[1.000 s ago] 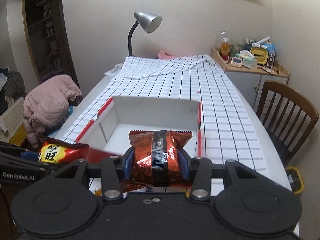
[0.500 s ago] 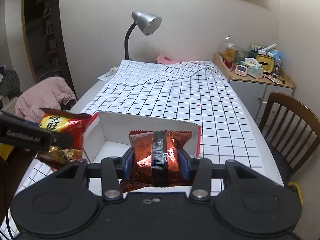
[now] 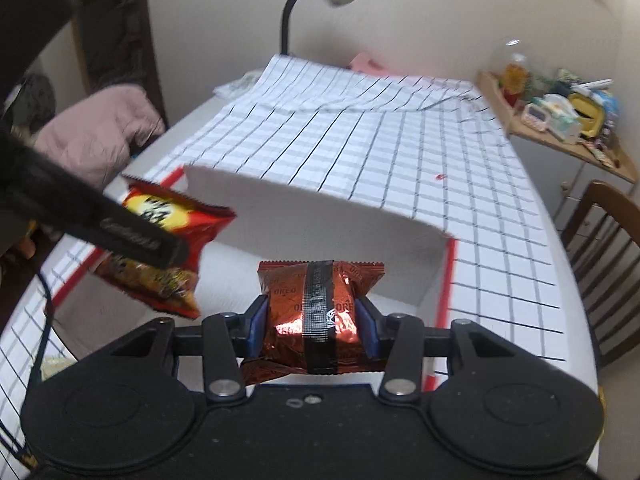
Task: Organize snacks
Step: 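Lift both held bags and carry them over the open red box, then open both tools to drop the bags into the box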
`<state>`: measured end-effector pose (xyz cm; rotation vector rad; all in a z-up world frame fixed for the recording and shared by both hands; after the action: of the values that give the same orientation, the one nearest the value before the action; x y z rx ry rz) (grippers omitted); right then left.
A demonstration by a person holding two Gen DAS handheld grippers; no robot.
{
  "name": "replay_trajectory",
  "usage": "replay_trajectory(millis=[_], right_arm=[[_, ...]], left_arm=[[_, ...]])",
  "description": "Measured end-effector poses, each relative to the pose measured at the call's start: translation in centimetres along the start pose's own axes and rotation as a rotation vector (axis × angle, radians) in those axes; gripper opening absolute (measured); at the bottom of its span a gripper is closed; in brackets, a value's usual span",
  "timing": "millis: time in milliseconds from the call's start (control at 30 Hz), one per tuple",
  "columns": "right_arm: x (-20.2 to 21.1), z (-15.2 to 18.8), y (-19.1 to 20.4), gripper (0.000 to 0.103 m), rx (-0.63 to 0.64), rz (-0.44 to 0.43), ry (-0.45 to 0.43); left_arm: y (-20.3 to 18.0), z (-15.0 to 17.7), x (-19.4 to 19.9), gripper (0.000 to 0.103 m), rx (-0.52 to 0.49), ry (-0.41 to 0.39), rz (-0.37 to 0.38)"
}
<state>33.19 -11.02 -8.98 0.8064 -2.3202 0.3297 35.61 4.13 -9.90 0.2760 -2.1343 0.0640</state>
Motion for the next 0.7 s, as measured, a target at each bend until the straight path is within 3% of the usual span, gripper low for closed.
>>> replay_trajectory(millis=[433,700], right_arm=[[-3.0,1.9,0.9,0.045,0.06,-0.035,0.122],[-2.9,2.3,1.0,0.052,0.063,-0.032,0.133]], left_arm=[[-1.2,2.3,-4.3,0.051,-0.039,0.15,-0.032],[-1.3,2.3,-4.2,0.052,-0.043,0.158,-0.019]])
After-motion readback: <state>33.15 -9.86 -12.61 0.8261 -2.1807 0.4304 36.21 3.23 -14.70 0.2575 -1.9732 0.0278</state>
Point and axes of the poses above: each gripper's, at about its wrist camera, not at the fingertips, and x roughly against the way its jaws point, y to its left, z to its underside, the point moved 3 cm from there along -x, roughly the way its jaws point, and after that the axes turned 8 degrees about -y, right-handed, at the moved point
